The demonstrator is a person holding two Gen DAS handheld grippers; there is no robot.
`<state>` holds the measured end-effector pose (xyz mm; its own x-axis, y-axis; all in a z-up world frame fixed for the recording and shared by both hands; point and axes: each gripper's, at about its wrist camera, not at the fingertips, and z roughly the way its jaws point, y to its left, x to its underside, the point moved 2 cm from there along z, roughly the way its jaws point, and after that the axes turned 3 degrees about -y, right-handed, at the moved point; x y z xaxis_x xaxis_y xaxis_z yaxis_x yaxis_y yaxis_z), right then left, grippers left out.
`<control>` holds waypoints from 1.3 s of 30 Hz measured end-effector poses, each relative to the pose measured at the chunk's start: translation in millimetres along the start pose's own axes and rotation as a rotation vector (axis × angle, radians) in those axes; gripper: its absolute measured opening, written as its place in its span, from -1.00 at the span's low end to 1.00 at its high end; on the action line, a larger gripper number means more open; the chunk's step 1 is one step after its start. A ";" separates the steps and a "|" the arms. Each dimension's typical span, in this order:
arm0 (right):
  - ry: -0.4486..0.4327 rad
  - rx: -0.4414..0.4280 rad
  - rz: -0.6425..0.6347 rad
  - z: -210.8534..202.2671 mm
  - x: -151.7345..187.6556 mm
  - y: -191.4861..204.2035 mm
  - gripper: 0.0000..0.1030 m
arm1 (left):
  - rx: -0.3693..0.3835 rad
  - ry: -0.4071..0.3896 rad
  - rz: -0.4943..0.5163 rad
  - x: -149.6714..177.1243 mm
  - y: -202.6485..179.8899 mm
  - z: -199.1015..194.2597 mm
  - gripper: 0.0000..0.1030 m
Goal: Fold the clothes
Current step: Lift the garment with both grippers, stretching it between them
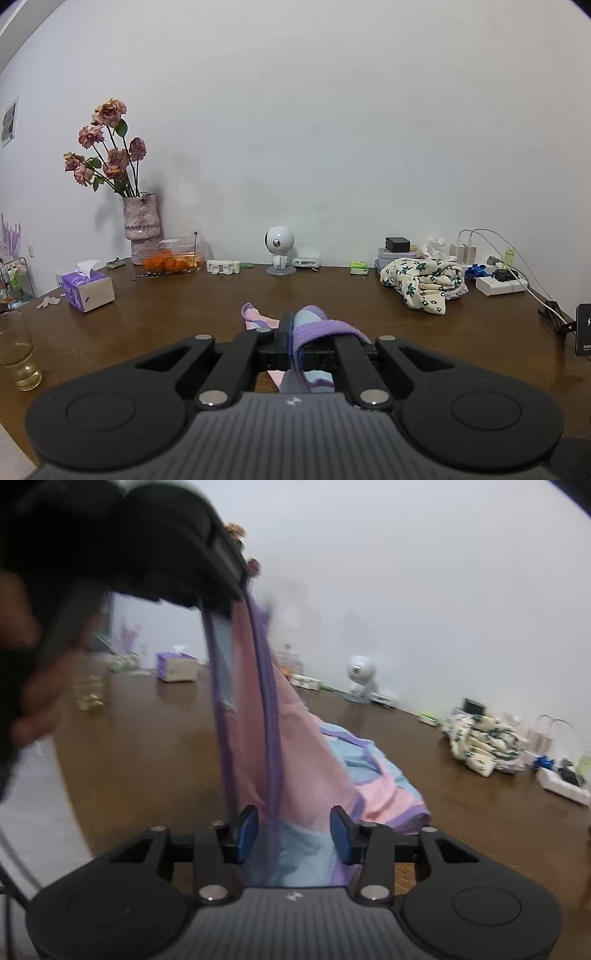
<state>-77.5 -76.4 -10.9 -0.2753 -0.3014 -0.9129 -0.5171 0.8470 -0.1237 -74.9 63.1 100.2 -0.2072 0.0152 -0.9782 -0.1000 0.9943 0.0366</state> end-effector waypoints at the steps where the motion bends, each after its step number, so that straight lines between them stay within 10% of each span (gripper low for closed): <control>1: 0.011 -0.001 0.016 2.3 0.5 -1.0 -0.24 | -0.004 -0.003 0.004 -0.2 -1.0 -1.3 -0.94; 24: -0.025 0.415 -0.166 -15.6 2.6 -35.0 -0.51 | -0.009 0.068 0.002 18.6 -1.7 -3.6 -0.94; 30: 0.031 0.296 -0.151 -5.3 8.6 -33.8 -0.98 | 0.023 0.053 0.081 26.6 -19.9 -12.9 -0.94; 39: 0.018 0.097 0.048 -18.7 -65.4 -102.4 -0.97 | 0.108 0.074 0.127 -17.7 1.2 50.2 -0.94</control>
<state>-21.7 -151.6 68.7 -0.3129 -0.2669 -0.9115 -0.4220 0.8989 -0.1184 -22.5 69.3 107.3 -0.2834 0.1371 -0.9492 0.0359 0.9906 0.1324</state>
